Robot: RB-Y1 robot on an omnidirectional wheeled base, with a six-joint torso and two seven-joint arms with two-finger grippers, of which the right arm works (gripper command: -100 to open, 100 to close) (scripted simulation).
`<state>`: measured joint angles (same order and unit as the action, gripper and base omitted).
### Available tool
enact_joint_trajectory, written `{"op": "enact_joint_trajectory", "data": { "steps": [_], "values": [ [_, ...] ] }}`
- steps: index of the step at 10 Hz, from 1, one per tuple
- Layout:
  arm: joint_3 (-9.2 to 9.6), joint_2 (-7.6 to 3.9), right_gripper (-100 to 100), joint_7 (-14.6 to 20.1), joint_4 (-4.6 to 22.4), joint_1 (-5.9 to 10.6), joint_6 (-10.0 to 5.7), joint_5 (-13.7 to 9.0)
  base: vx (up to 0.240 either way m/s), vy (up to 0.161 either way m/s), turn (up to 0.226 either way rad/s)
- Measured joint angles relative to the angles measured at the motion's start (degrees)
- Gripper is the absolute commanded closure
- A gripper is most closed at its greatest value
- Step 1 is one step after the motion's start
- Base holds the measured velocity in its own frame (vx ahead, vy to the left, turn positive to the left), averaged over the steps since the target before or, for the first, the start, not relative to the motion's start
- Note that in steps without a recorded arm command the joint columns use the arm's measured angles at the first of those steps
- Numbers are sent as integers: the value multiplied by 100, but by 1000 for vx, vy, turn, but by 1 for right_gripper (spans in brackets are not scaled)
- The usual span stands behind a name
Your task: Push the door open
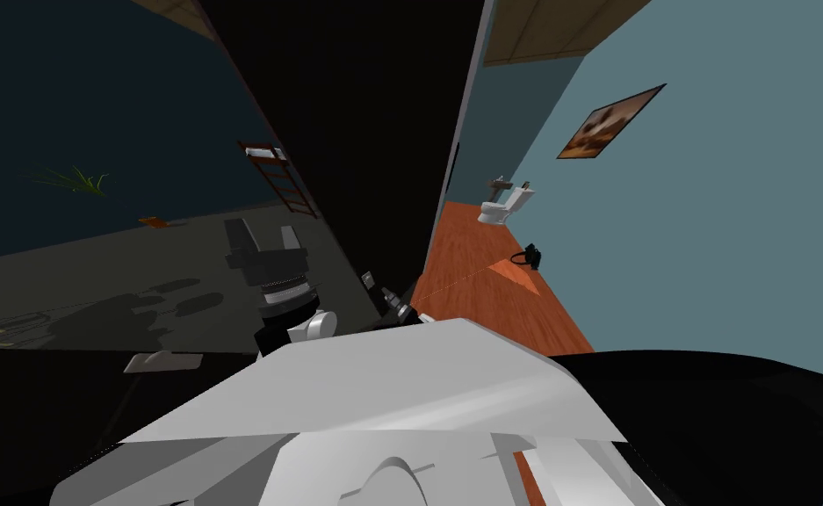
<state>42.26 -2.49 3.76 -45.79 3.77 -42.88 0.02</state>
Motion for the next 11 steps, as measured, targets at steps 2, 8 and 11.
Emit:
{"op": "enact_joint_trajectory", "data": {
  "steps": [2,8,11],
  "values": [
    [-30,-52,-100,-16,18,9,9,0,116,111,18],
    [-137,81,-100,-55,115,76,12,-5,144,135,21],
    [-139,88,100,-57,110,87,12,-6,-13,-14,4]
  ]
}}
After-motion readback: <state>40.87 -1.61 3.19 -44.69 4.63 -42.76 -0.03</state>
